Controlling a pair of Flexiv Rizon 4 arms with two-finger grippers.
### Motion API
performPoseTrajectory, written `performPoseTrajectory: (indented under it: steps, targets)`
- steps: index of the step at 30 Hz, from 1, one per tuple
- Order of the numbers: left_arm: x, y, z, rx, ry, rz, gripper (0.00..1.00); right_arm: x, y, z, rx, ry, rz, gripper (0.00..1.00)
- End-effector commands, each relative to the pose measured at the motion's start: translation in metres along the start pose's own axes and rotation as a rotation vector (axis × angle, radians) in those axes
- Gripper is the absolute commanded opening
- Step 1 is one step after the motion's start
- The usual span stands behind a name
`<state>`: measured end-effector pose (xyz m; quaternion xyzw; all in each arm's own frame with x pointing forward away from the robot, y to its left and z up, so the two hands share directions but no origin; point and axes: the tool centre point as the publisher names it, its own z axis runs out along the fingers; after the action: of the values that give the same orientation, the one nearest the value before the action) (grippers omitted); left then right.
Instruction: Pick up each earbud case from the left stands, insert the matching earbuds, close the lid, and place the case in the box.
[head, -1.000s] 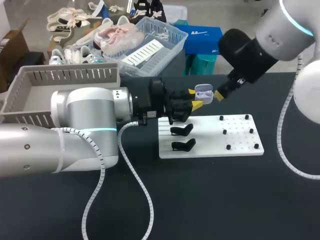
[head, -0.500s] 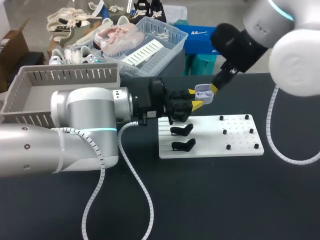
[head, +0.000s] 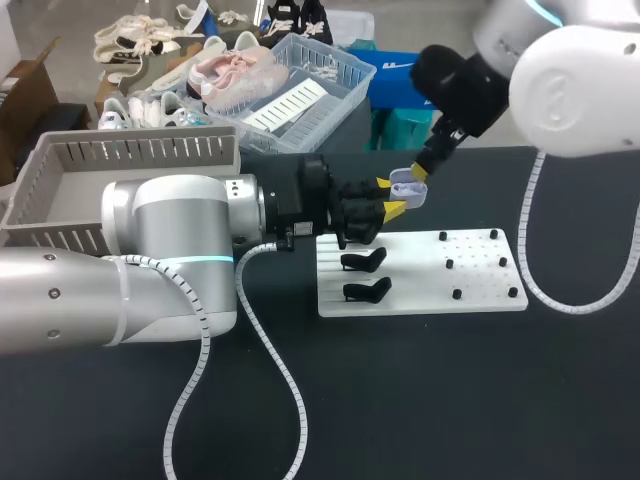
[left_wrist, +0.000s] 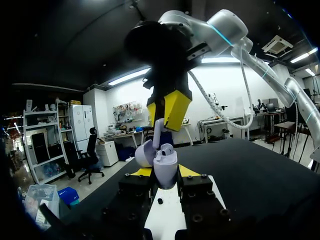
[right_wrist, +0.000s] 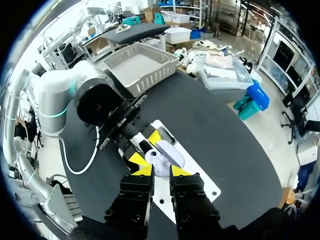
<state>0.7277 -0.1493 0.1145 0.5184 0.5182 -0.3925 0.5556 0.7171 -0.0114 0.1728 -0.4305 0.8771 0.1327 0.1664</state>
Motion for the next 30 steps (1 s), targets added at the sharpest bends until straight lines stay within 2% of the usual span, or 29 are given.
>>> performPoseTrajectory:
  steps: [1,12,30]
  targets:
    - [0.0,-0.001,0.0,-0.006,-0.001,0.002,0.0,-0.005,0.001,0.001,-0.007,0.013,-0.008,0.0]
    - [0.0,-0.001,0.0,-0.006,-0.001,0.002,0.0,-0.004,0.009,0.003,-0.004,0.029,-0.024,0.0]
    - [0.0,-0.001,0.0,-0.006,-0.001,0.002,0.0,-0.005,0.01,0.012,-0.022,0.035,-0.028,0.0]
